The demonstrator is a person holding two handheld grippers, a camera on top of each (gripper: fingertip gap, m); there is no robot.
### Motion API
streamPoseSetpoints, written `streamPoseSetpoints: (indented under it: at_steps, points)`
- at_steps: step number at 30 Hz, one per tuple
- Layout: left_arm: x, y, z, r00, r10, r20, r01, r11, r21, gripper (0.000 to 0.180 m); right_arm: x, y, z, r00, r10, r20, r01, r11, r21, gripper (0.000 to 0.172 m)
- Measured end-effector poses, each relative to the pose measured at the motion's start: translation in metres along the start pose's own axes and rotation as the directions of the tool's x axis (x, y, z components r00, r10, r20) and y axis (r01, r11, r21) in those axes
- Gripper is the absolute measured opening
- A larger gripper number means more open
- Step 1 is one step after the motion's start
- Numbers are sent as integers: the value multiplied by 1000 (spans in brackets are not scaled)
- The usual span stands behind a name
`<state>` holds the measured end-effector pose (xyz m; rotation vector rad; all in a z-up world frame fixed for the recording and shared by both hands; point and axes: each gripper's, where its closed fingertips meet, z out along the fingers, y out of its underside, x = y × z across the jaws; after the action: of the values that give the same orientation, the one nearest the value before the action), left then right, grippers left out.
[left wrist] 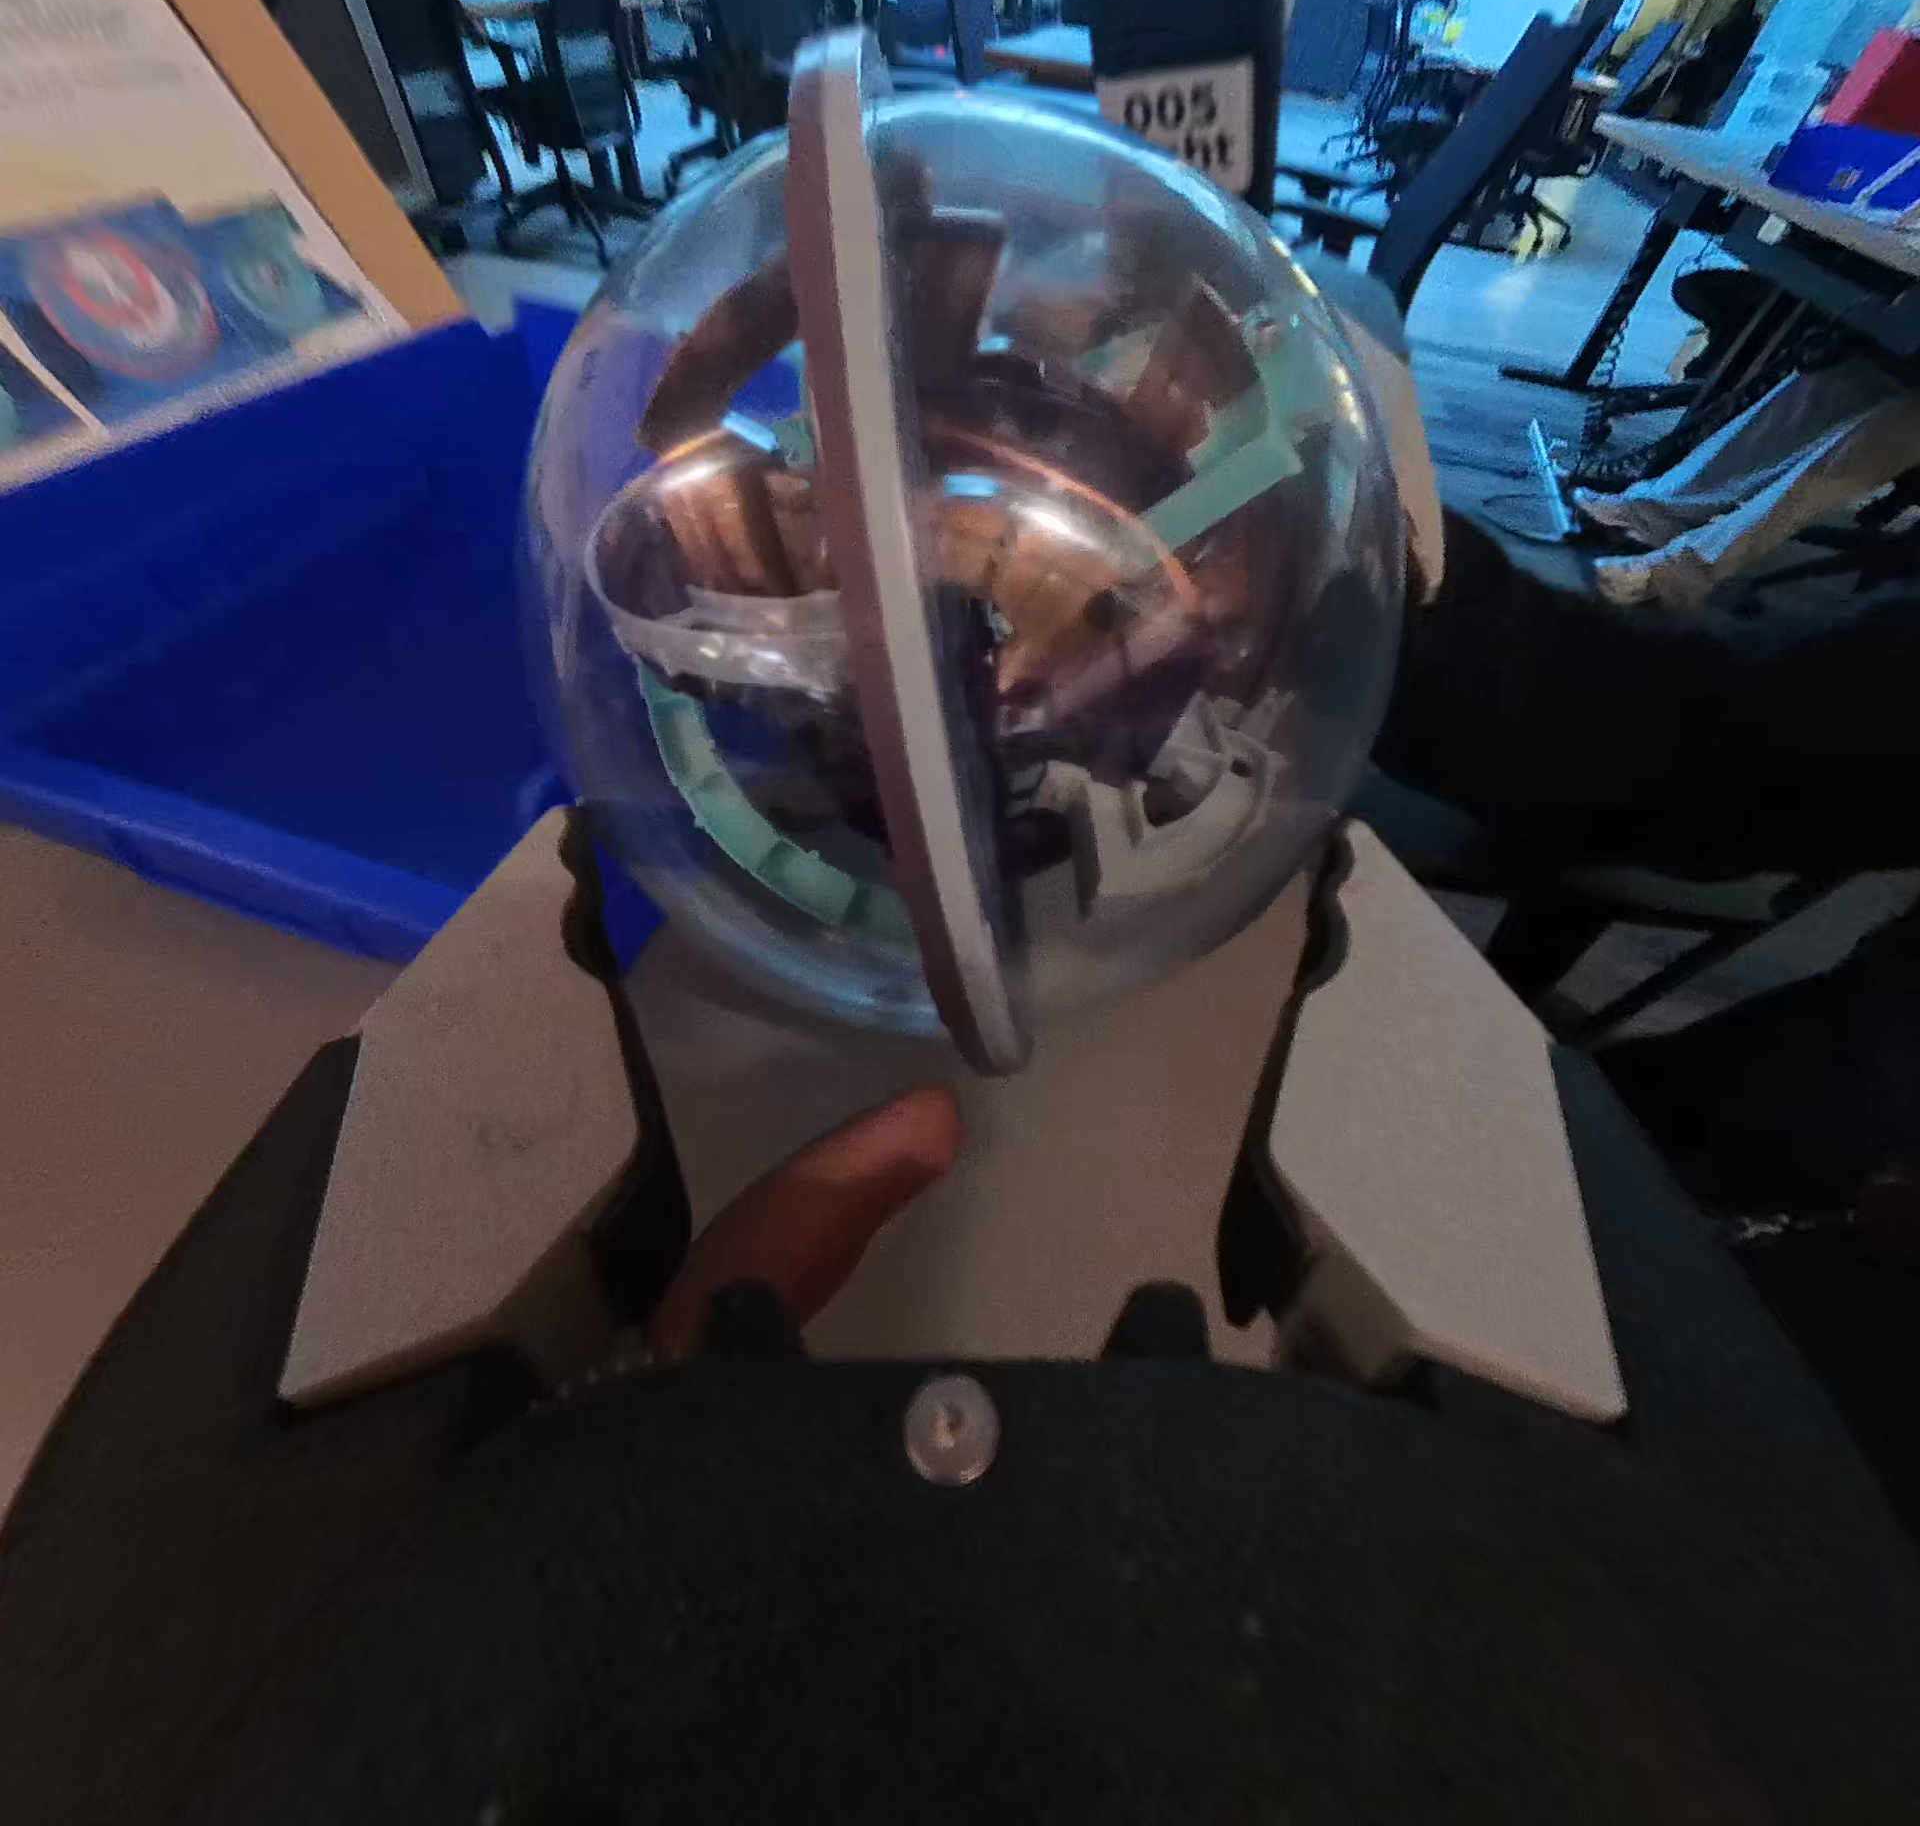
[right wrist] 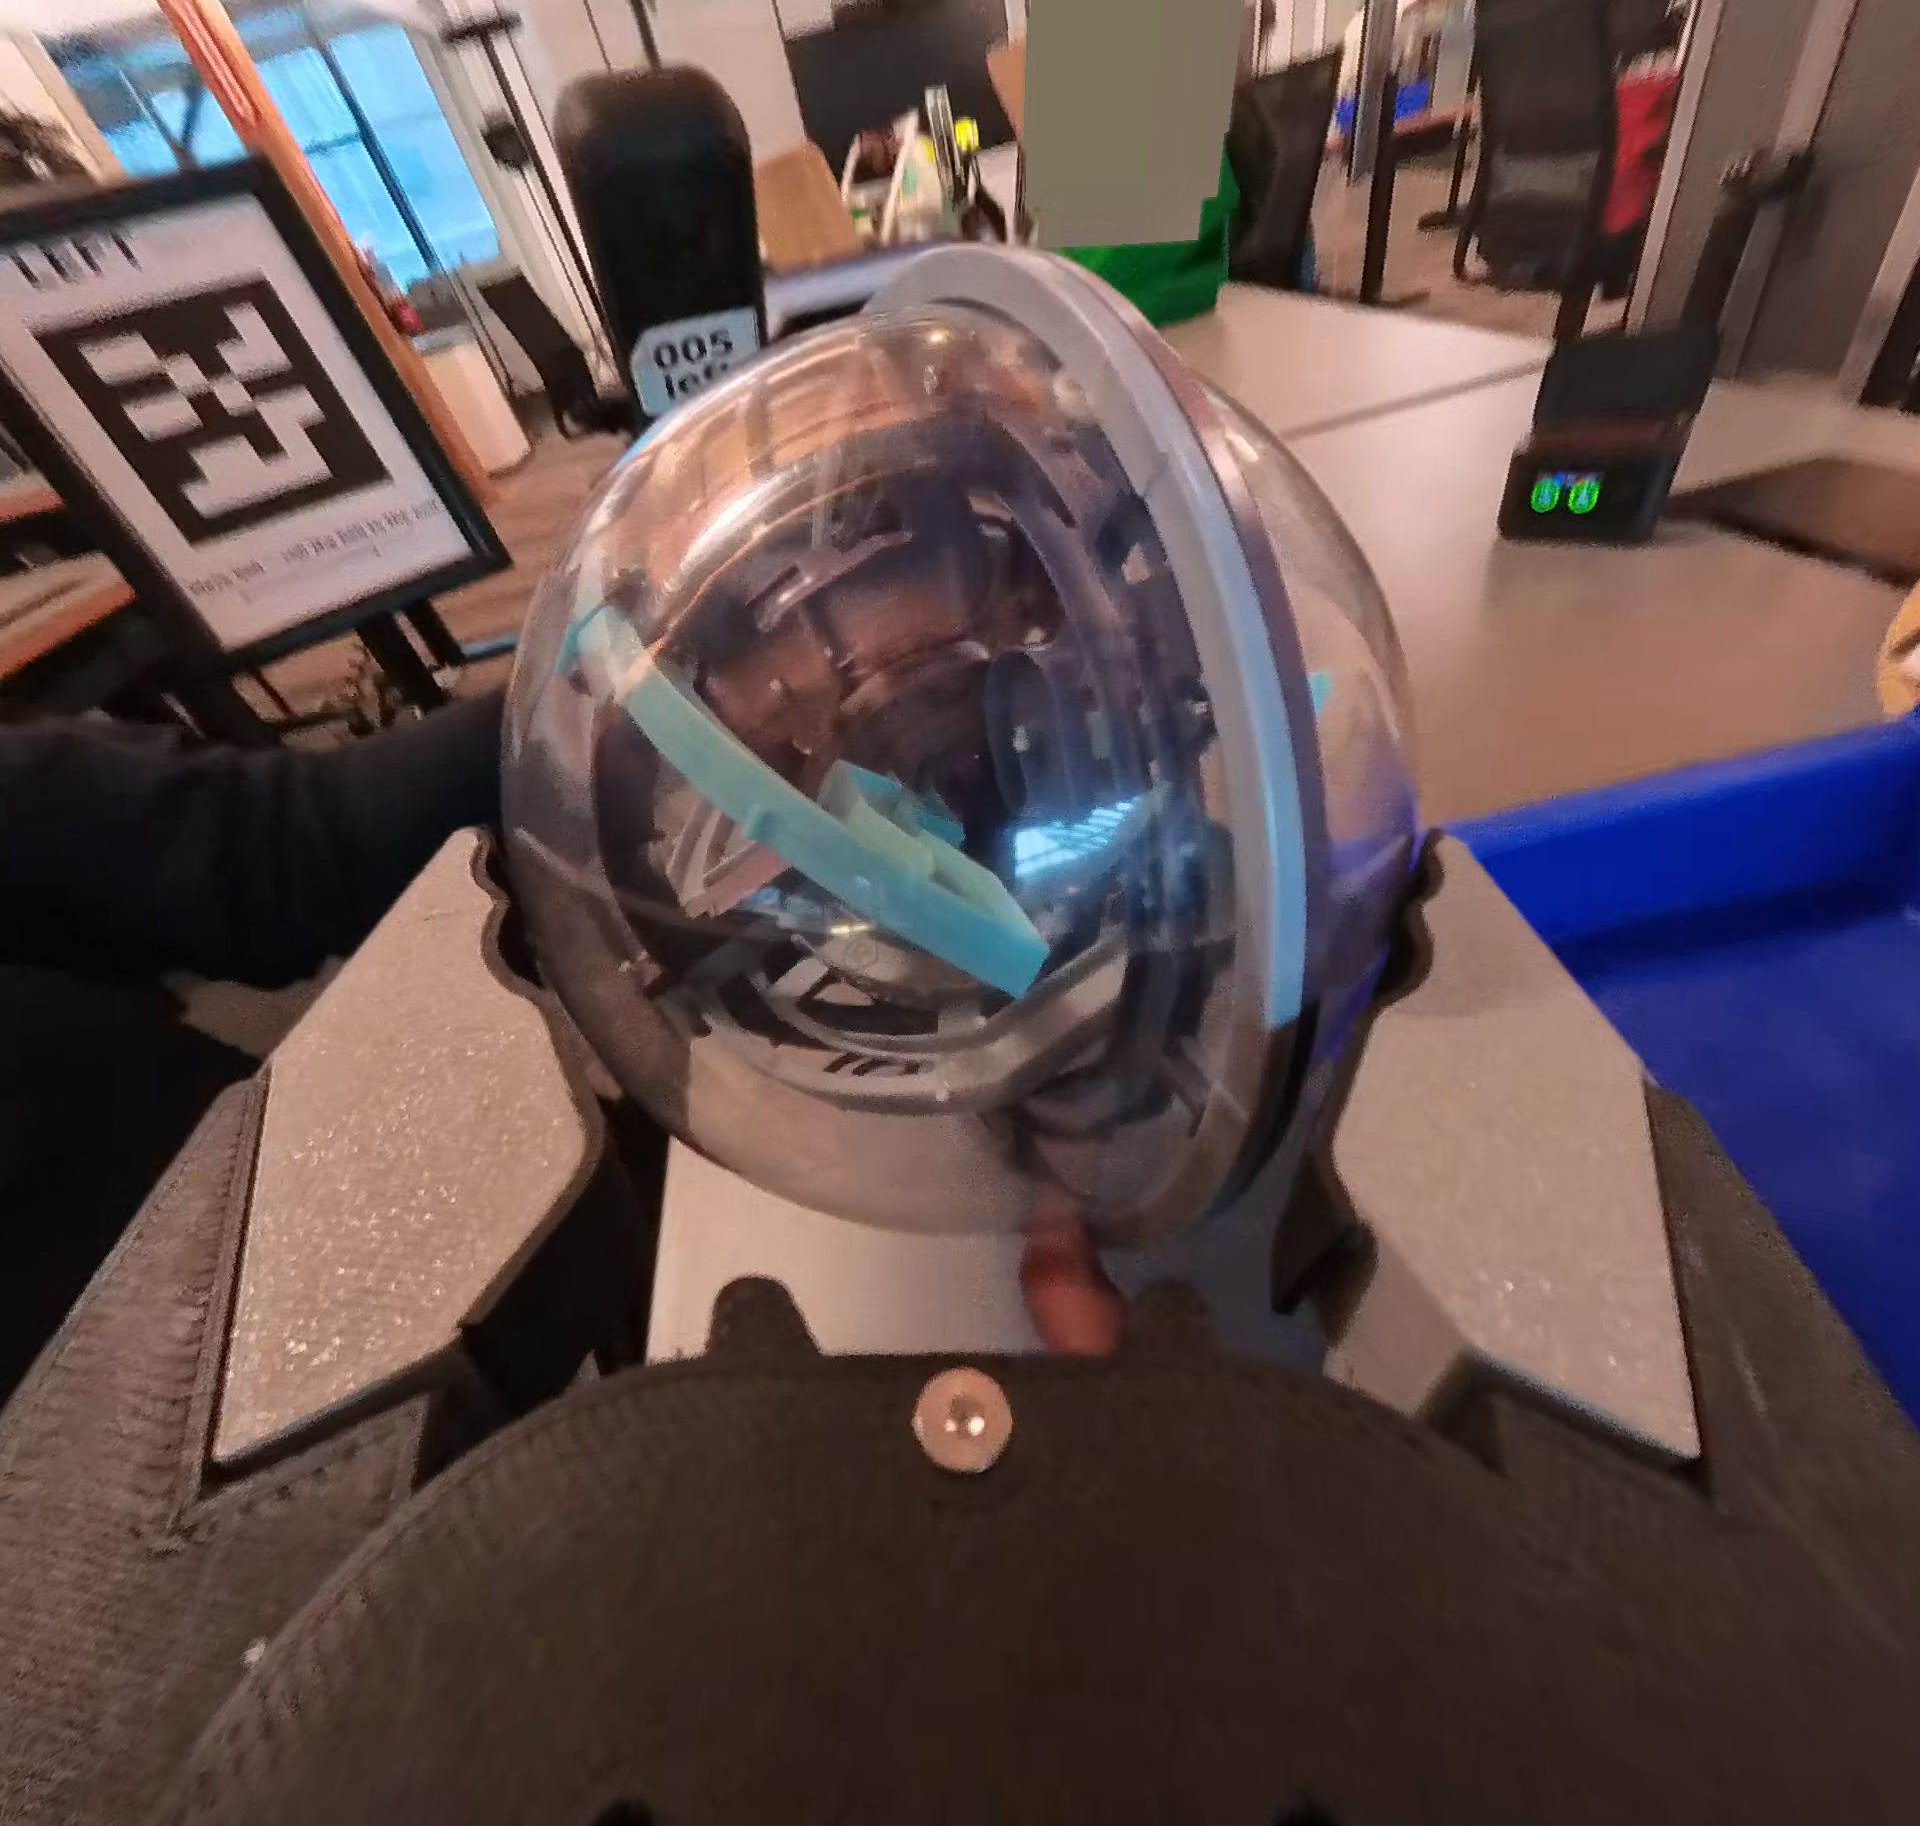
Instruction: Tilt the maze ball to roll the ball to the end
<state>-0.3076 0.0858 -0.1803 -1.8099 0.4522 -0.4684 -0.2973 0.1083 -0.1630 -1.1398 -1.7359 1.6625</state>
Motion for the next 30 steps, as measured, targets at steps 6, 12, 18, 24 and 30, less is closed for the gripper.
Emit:
streamPoseSetpoints:
  at_steps: [6, 12, 18, 24, 30]
  points:
    - [8, -56, -18, 995, 94, 24, -92, 994, -61, 132, -19, -65, -10, 993, -117, -28, 118, 992, 40, 158]
    - [24, -133, -38, 964, 261, 52, -259, 965, -38, 133, -50, -145, -28, 947, -308, -90, 312, 949, 37, 157]
    - [46, -192, -56, 910, 404, 92, -401, 915, -49, 132, -85, -203, -43, 882, -451, -135, 460, 887, 45, 157]
    - [65, -231, -75, 857, 499, 132, -497, 867, -49, 132, -114, -241, -49, 823, -544, -162, 559, 827, 64, 157]
    - [75, -246, -78, 844, 520, 132, -499, 851, -162, 133, -122, -250, -58, 846, -510, -156, 533, 821, 205, 157]
